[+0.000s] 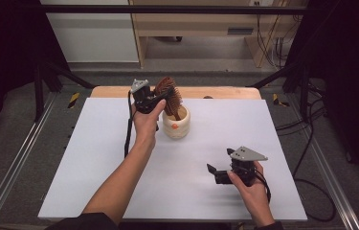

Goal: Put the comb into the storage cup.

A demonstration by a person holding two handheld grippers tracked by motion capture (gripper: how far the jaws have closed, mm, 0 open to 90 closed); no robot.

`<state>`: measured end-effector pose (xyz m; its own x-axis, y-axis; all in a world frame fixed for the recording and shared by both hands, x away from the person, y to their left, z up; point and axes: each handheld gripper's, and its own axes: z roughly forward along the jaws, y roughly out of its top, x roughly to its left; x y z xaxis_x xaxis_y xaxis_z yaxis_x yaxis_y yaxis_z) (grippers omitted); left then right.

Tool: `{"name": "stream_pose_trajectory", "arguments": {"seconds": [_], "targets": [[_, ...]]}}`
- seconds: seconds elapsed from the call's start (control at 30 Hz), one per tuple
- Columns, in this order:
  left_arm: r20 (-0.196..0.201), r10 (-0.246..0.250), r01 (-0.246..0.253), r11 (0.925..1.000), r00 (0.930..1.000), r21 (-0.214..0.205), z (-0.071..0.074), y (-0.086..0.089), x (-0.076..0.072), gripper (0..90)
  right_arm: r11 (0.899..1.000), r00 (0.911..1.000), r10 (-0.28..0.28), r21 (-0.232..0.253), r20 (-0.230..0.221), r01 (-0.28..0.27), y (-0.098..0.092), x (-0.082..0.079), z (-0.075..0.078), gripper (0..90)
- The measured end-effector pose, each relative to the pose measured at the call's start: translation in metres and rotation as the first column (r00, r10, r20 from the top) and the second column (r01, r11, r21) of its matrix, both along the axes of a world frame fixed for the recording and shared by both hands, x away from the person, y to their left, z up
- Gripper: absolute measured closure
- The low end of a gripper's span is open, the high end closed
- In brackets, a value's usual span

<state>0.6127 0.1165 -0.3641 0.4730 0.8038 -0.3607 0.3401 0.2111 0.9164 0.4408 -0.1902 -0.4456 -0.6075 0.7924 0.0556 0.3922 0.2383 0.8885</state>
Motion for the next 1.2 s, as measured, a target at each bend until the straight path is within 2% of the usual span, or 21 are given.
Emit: {"name": "stream_pose_trajectory", "arguments": {"seconds": [1.2], "targets": [[-0.026, 0.013, -0.015, 0.9988, 0.9996, -0.046, -0.007, 0.013, 0.003, 48.3, 1.0, 1.0, 0.003, -0.004, -0.006, -0.003, 0.0, 0.0, -0.001, 5.1]]}}
